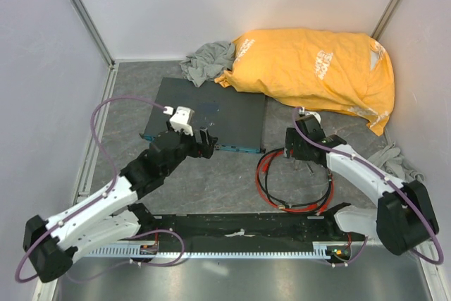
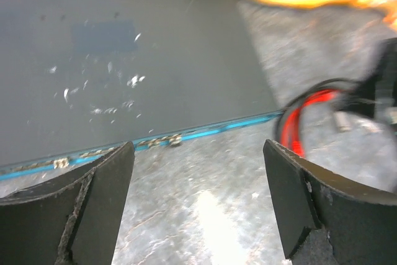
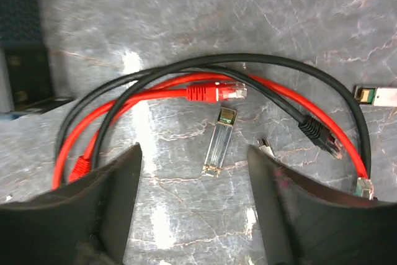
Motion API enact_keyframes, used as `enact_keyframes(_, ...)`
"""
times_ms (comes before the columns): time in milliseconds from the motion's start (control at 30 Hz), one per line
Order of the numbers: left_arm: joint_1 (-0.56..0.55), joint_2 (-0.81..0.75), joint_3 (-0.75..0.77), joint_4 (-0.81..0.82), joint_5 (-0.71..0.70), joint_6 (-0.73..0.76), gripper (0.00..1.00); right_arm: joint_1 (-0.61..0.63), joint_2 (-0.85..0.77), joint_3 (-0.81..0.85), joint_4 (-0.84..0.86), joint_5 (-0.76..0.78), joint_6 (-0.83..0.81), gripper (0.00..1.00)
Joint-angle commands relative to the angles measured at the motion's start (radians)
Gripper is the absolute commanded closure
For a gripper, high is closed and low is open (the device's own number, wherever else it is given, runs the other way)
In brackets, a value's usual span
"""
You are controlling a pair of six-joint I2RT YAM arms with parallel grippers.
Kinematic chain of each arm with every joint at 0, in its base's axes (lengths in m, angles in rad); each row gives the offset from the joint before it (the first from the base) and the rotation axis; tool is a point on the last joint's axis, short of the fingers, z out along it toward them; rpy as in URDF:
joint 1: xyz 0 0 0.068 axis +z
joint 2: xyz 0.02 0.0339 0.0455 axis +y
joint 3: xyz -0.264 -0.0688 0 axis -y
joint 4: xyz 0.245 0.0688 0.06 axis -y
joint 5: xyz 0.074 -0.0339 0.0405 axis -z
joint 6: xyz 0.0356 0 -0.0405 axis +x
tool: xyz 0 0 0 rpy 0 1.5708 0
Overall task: Insert the plug into the switch port
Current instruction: Pick up the plug from the center of the board.
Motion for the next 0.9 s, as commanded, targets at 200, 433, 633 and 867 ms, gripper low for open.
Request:
enact_keyframes(200, -0.005, -0.11, -0.076, -0.018, 0.055, 0.034, 0.07, -0.025, 0.209, 0.115, -0.095, 0.063, 0.088, 0.44)
enact_keyframes(433, -0.007, -0.059, -0.08, 0.009, 0.077, 0.041, 0.06, -0.063, 0.258, 0.125, -0.073, 0.074, 0.065, 0.52)
enact_keyframes(633, -0.007, 0.007, -0.065, 0.011, 0.124, 0.041, 0.06, -0.077, 0.321, 0.126, -0.043, 0.019, 0.048, 0.59)
enact_keyframes(867, -0.016, 0.113, -0.027, 0.015, 0.227, 0.042, 0.12, -0.083, 0.3, 0.103, -0.046, -0.02, 0.058, 0.86)
